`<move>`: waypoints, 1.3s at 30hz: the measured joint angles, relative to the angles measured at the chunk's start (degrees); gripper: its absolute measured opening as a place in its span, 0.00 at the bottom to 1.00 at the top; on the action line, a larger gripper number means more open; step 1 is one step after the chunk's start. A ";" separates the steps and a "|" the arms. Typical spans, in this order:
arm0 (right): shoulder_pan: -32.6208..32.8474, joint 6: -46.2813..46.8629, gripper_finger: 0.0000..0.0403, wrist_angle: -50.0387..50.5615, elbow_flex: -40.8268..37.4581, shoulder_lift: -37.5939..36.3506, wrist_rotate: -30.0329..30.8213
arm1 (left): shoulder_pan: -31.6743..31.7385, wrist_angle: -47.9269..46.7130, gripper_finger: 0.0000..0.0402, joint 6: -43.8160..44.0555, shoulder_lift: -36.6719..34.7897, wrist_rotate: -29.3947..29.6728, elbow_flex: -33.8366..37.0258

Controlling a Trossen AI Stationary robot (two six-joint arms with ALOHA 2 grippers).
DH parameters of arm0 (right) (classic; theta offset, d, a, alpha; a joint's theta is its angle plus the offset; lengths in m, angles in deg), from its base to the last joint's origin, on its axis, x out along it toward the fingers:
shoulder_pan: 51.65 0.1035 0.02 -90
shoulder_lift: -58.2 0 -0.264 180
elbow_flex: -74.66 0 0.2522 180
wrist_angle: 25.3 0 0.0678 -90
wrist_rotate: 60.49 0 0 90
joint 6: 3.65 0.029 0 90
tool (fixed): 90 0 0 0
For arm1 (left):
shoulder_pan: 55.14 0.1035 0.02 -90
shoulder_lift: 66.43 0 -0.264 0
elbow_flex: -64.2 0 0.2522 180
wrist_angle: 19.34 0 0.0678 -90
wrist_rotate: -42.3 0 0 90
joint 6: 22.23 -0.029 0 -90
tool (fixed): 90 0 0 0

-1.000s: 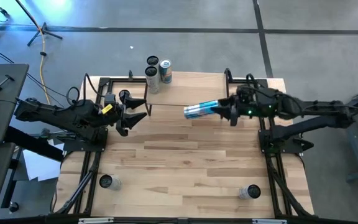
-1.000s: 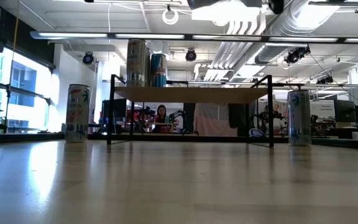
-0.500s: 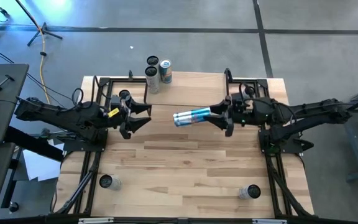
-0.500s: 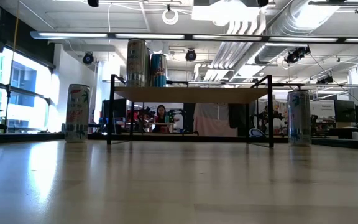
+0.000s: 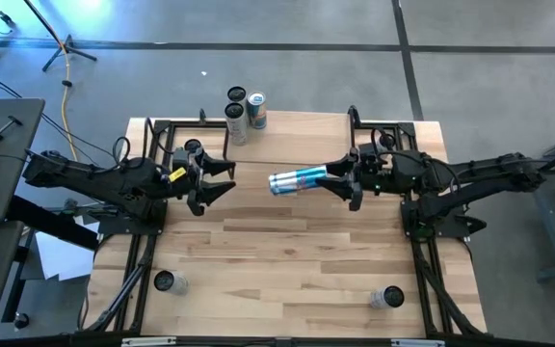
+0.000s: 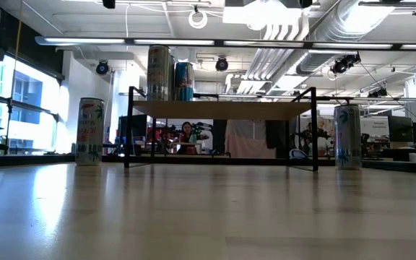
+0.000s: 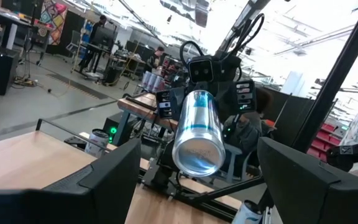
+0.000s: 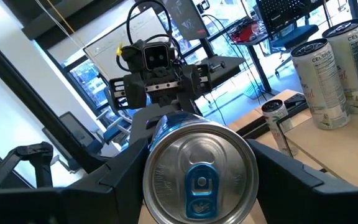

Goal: Place canned beverage on shelf
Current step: Put the blue soda can on the shelf

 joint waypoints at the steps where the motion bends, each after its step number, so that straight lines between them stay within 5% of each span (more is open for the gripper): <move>1: 0.00 0.00 0.57 0.14 0.00 -0.01 -0.01 | 0.00 0.02 0.74 -0.02 0.00 0.02 0.00; 29: -1.01 2.56 0.57 3.00 1.33 -0.02 0.47 | 0.00 0.00 0.74 -1.91 0.00 0.00 0.00; 34: -3.80 -1.98 0.57 17.59 12.86 4.01 1.34 | 0.02 0.05 0.74 -1.55 0.00 0.00 -0.02; 39: -7.25 -9.11 0.57 40.60 33.19 15.16 3.42 | 0.02 0.09 0.74 -1.43 0.00 0.02 -0.04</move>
